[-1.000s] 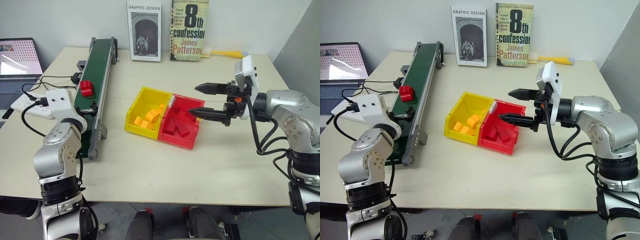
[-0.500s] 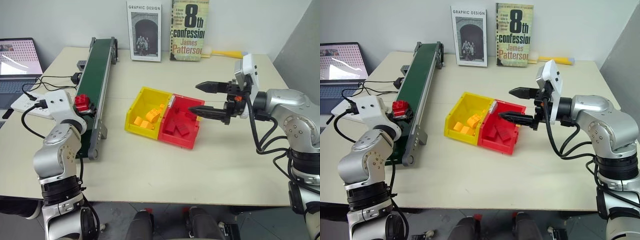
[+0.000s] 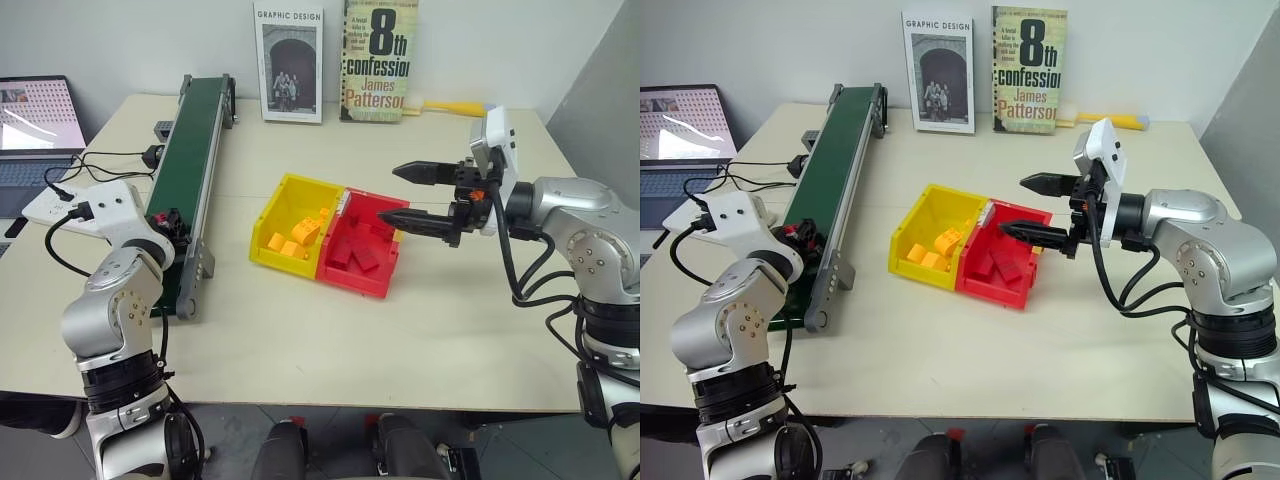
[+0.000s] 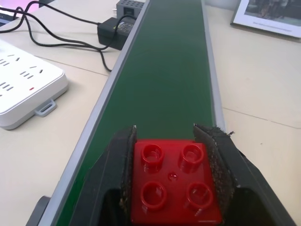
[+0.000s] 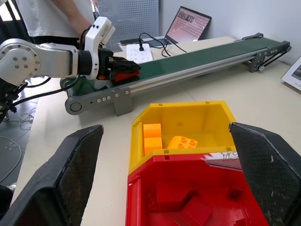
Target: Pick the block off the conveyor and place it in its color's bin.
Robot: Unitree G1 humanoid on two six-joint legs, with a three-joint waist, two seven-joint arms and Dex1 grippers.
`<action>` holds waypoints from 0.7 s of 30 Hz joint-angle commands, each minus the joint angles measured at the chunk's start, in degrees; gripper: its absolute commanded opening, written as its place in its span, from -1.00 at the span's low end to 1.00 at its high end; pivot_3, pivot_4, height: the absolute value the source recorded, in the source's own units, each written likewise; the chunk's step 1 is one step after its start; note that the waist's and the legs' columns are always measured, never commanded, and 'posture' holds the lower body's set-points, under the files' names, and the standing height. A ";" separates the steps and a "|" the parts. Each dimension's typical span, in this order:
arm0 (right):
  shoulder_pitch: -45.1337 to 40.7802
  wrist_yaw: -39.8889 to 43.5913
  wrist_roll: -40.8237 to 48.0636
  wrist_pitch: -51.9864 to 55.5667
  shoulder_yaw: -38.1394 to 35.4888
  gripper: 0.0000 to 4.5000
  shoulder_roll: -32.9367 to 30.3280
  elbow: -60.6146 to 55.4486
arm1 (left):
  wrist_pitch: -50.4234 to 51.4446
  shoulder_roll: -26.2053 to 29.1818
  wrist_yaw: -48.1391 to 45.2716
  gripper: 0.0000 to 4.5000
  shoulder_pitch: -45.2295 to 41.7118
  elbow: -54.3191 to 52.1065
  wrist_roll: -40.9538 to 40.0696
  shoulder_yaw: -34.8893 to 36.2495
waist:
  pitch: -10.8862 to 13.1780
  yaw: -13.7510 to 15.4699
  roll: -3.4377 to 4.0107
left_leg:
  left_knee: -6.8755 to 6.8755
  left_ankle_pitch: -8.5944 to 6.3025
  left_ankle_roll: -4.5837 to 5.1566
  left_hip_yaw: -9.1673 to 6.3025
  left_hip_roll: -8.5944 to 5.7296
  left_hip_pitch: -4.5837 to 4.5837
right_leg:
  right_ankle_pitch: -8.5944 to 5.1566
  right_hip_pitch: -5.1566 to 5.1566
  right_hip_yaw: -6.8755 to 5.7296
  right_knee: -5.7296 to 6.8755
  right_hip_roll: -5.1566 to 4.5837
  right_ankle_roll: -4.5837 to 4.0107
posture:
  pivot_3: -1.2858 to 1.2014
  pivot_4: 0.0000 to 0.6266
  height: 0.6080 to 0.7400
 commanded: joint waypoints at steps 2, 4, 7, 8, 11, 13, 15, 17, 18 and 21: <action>-0.68 -0.29 -1.13 -0.88 -1.06 1.00 -2.48 -2.12 | -3.58 4.89 -5.86 -0.31 -3.45 -2.42 1.37 -6.22 | 0.00 -0.01 0.00 | 0.00 0.00 -0.01 0.00 -0.01 0.00 | 0.00 0.00 0.00 -0.01 0.00 0.00 | 0.03 -0.52 1.00; 0.73 0.08 -3.06 -1.44 -0.37 1.00 -5.19 -3.45 | -4.47 6.74 -11.56 -0.31 -5.94 -1.75 1.04 -11.45 | 0.02 0.35 -0.03 | 0.00 0.01 -0.02 -0.01 -0.07 -0.07 | 0.00 0.01 -0.11 -0.05 0.00 0.00 | 0.03 -0.52 1.00; 2.93 -0.25 -3.96 -0.80 -0.75 1.00 -8.57 -6.07 | -5.54 7.46 -19.47 -0.31 -9.90 0.12 -0.45 -17.38 | 0.02 1.04 -0.03 | 0.00 0.03 -0.05 -0.01 -0.07 -0.10 | 0.00 0.06 -0.20 -0.18 -0.02 0.00 | 0.03 -0.52 1.00; 3.87 -0.67 -4.00 -0.12 -1.23 1.00 -9.74 -7.35 | -6.06 7.09 -22.20 -0.31 -11.68 1.11 -1.11 -19.20 | 0.02 1.06 -0.02 | 0.00 0.03 -0.06 0.00 -0.07 -0.09 | 0.00 0.10 -0.21 -0.23 -0.01 0.00 | 0.03 -0.52 1.00; 8.16 -2.29 -3.28 2.51 -3.54 1.00 -12.86 -12.40 | -8.77 3.79 -27.97 -0.31 -17.64 6.50 -1.81 -23.69 | 0.03 1.54 -0.02 | 0.01 0.04 -0.07 0.03 -0.08 -0.13 | 0.00 0.10 -0.19 -0.28 0.00 0.00 | 0.03 -0.52 1.00; 11.20 -3.41 -1.84 4.67 -5.55 1.00 -14.15 -15.76 | -10.56 2.00 -32.59 -0.31 -20.05 9.25 -1.60 -27.53 | 0.03 1.50 -0.02 | 0.02 0.03 -0.06 0.05 -0.09 -0.15 | 0.00 0.10 -0.26 -0.31 0.01 0.00 | 0.03 -0.52 1.00; 14.75 -5.01 -0.36 7.18 -8.32 1.00 -15.14 -19.45 | -12.98 0.13 -39.00 -0.31 -21.68 11.73 -0.81 -33.16 | 0.03 1.50 -0.02 | 0.01 0.04 -0.06 0.07 -0.09 -0.15 | 0.00 0.09 -0.22 -0.31 0.03 0.00 | 0.03 -0.52 1.00; 17.19 -7.12 0.90 9.50 -10.74 1.00 -15.30 -22.33 | -16.09 -1.35 -44.28 -0.31 -22.59 14.82 0.39 -37.37 | 0.02 1.44 0.01 | 0.00 0.03 -0.06 0.12 -0.09 -0.15 | 0.00 0.08 -0.19 -0.30 0.05 0.00 | 0.03 -0.52 1.00; 17.93 -8.09 1.50 10.44 -11.69 1.00 -15.22 -23.38 | -17.52 -1.85 -46.09 -0.31 -22.89 16.34 0.98 -38.68 | 0.02 1.29 0.01 | -0.01 0.03 -0.04 0.13 -0.10 -0.13 | 0.00 0.08 -0.17 -0.30 0.06 0.00 | 0.03 -0.52 1.00; 20.53 -10.81 3.29 12.97 -14.68 1.00 -15.09 -26.52 | -21.45 -3.56 -51.41 -0.31 -23.85 21.30 2.52 -42.02 | 0.02 0.94 0.01 | -0.01 0.01 0.00 0.22 -0.08 -0.07 | 0.00 0.07 0.00 -0.24 0.15 -0.01 | 0.03 -0.52 1.00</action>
